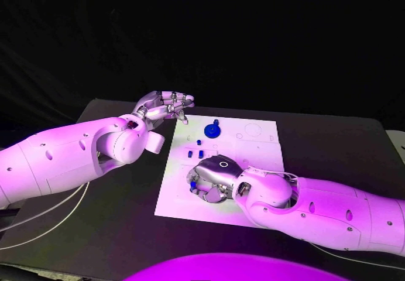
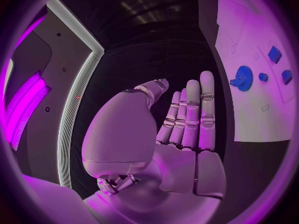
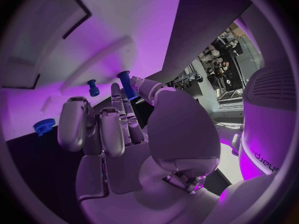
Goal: Assemble the parts on the task board
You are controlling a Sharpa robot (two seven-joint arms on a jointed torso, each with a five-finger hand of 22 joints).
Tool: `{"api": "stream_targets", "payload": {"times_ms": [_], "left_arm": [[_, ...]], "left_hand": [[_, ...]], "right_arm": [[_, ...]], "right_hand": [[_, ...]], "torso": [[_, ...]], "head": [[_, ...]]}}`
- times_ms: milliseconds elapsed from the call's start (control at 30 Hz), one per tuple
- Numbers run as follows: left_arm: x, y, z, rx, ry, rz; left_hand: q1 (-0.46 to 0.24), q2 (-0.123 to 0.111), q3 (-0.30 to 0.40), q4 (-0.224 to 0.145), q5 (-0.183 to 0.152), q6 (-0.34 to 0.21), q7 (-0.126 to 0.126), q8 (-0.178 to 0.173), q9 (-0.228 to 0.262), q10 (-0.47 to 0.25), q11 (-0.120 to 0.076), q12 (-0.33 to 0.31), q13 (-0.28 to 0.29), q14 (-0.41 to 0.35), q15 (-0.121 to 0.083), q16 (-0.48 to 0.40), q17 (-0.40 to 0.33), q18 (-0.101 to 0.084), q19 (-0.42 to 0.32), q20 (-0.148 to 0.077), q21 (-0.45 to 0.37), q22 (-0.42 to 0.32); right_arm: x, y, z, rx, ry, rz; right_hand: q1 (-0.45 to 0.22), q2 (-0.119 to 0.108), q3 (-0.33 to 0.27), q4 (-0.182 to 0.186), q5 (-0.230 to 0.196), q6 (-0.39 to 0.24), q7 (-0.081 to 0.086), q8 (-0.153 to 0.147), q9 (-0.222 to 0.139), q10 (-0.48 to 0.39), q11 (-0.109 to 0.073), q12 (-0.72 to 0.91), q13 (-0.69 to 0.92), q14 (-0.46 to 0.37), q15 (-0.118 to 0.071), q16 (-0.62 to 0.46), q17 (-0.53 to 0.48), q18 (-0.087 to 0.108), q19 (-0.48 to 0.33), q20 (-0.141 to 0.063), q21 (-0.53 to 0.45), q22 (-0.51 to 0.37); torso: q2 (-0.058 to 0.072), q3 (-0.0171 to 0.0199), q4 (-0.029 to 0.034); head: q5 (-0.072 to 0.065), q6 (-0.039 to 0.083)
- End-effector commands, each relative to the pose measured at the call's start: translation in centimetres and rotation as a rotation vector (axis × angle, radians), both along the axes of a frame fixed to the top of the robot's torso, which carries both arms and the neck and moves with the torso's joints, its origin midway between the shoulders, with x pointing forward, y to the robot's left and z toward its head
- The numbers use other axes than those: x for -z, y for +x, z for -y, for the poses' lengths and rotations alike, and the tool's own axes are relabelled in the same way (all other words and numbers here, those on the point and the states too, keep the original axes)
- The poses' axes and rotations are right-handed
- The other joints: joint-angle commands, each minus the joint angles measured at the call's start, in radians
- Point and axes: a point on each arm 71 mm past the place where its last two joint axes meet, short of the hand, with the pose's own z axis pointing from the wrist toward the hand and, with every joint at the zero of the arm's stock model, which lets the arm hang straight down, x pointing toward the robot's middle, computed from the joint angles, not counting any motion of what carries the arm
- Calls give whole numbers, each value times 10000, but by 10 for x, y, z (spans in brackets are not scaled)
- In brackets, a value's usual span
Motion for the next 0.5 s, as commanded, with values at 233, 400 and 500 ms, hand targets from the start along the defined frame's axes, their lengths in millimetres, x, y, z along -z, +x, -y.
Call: {"api": "stream_targets", "payload": {"times_ms": [233, 400, 500], "left_arm": [[0, 0, 0, 140, -80, -44], [0, 0, -1, 111, -64, -53], [0, 0, -2, 106, -62, -54]], "left_hand": [[-28, 96, -18, -17, 47, -98, 172, 57, 14, -74, -4, 40, 8, -51, 0, -6, -10, 62, 13, 64, -31, -8], [-28, 96, -18, -17, 47, -98, 172, 57, 14, -74, -4, 40, 8, -51, 0, -6, -10, 62, 13, 64, -31, -8], [-34, 93, -22, -14, 44, -107, 173, 59, 14, -86, -3, 48, 7, -51, 1, -1, -11, 61, 28, 65, -23, -4]], "right_arm": [[-12, -2, 8, 155, 1415, 491], [-19, -5, 21, 318, 1841, 513], [-27, -4, 33, 604, 2133, 371]], "right_hand": [[-147, -219, -1081, 98, 273, -695, -132, -417, -177, -1043, 54, 233, -189, 113, 100, -298, -562, 256, -456, 33, -1123, 301], [50, -38, -2039, 237, 386, -691, -179, -427, -189, -1394, 94, 548, -222, 47, 134, -363, -715, 317, -552, 65, -1539, 92], [134, 51, -2381, 324, 422, -651, -191, -417, -195, -1432, 81, 709, -220, 55, 125, -367, -745, 309, -511, 59, -1517, 103]], "torso": [[-5, 4, 2], [-17, 19, -24], [-17, 14, -29]], "head": [[7, 18], [10, 24], [-25, 52]]}}
